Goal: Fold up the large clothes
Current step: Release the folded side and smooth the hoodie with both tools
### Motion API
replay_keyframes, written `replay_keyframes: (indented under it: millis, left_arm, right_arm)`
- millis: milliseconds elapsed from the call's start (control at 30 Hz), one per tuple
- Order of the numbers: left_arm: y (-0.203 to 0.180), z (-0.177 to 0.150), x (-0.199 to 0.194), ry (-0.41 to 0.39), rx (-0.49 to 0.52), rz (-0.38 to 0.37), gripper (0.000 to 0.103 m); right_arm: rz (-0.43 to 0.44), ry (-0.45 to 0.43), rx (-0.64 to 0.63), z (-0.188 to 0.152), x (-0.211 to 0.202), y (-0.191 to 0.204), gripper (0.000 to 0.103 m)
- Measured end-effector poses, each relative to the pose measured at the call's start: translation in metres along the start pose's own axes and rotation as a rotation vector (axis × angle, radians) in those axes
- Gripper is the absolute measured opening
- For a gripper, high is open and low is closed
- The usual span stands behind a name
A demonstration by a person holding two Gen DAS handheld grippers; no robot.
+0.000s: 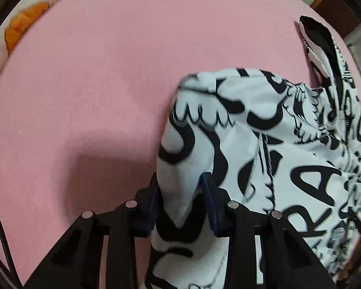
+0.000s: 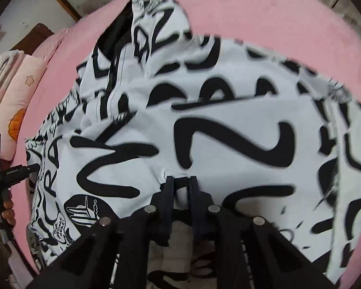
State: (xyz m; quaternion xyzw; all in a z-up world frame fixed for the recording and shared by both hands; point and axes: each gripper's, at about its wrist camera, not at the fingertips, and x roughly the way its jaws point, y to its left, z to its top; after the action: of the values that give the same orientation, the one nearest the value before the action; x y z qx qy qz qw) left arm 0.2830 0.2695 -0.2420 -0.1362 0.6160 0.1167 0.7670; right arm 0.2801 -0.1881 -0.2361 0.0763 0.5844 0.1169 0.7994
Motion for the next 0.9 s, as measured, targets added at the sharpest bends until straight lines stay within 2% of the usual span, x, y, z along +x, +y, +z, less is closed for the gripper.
replay_keyframes:
  millis: [100, 200, 233, 333, 400, 467, 533, 633, 767, 833, 900]
  left_arm:
    - [-0.006, -0.001, 0.013, -0.013, 0.059, 0.069, 0.034]
    - [-0.015, 0.001, 0.014, -0.022, 0.081, 0.123, 0.035]
    - [-0.017, 0.003, 0.010, -0.023, 0.081, 0.133, 0.035]
    - [-0.037, 0.000, -0.010, -0.046, 0.090, 0.143, 0.035]
    - [-0.043, -0.006, -0.032, -0.092, 0.091, 0.133, 0.035]
    - [-0.054, -0.018, -0.060, -0.145, 0.101, 0.079, 0.036]
    - [-0.065, -0.034, -0.076, -0.172, 0.101, 0.013, 0.037]
    - [-0.095, -0.076, -0.089, -0.197, 0.114, -0.074, 0.037]
    - [-0.112, -0.125, -0.081, -0.220, 0.155, -0.091, 0.037]
    - [-0.119, -0.140, -0.066, -0.185, 0.160, -0.097, 0.037]
    - [-0.123, -0.149, -0.038, -0.123, 0.174, -0.059, 0.037]
  right_arm:
    - [-0.063, 0.002, -0.052, -0.005, 0.008, 0.004, 0.011]
    - [-0.127, 0.004, -0.056, -0.007, 0.007, 0.009, 0.015]
    - [-0.145, 0.005, -0.045, -0.005, 0.003, 0.010, 0.020]
    - [-0.189, -0.017, -0.037, -0.004, -0.014, 0.020, 0.020]
    - [-0.202, -0.065, -0.048, -0.007, -0.036, 0.028, 0.021]
    - [-0.182, -0.104, -0.057, -0.014, -0.057, 0.038, 0.026]
    - [-0.134, -0.121, -0.065, -0.021, -0.068, 0.048, 0.026]
    - [-0.067, -0.127, -0.104, -0.038, -0.068, 0.080, 0.026]
    - [0.008, -0.121, -0.187, -0.056, -0.049, 0.129, 0.026]
    - [0.037, -0.108, -0.211, -0.064, -0.037, 0.143, 0.026]
    - [0.012, -0.084, -0.234, -0.071, -0.023, 0.147, 0.026]
